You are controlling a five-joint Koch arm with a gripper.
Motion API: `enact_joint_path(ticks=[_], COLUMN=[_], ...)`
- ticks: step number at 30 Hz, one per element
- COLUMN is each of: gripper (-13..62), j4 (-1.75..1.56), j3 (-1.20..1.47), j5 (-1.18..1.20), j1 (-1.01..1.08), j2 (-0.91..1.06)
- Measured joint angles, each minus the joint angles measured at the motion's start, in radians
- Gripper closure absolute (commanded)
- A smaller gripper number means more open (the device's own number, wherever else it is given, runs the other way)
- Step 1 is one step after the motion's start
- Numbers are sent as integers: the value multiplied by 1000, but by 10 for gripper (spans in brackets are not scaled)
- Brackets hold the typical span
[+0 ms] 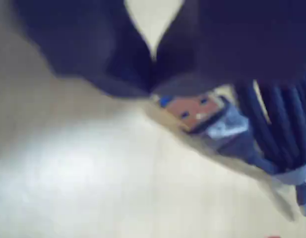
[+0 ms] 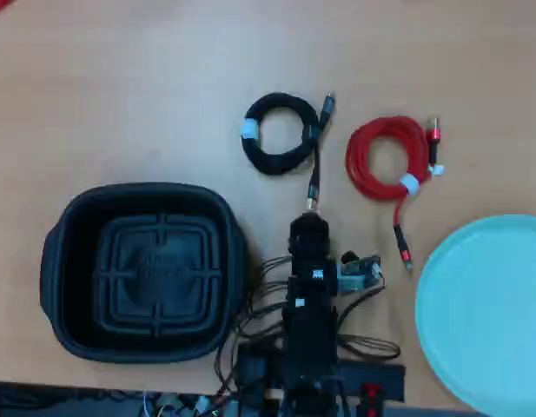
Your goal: Put a black charging cable in a black bowl and put a red charging cable in a green bowl
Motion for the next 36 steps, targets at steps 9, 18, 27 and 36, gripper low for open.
enact_joint_path(ticks=[9, 18, 27, 36], gripper=[563, 559, 431, 396], j4=[1378, 1393, 1413, 1466], j3=[-1129, -1129, -1230, -1476], j5=[-2, -3, -3, 55], j1=[-17, -21, -52, -132], j2=[-379, -423, -483, -672])
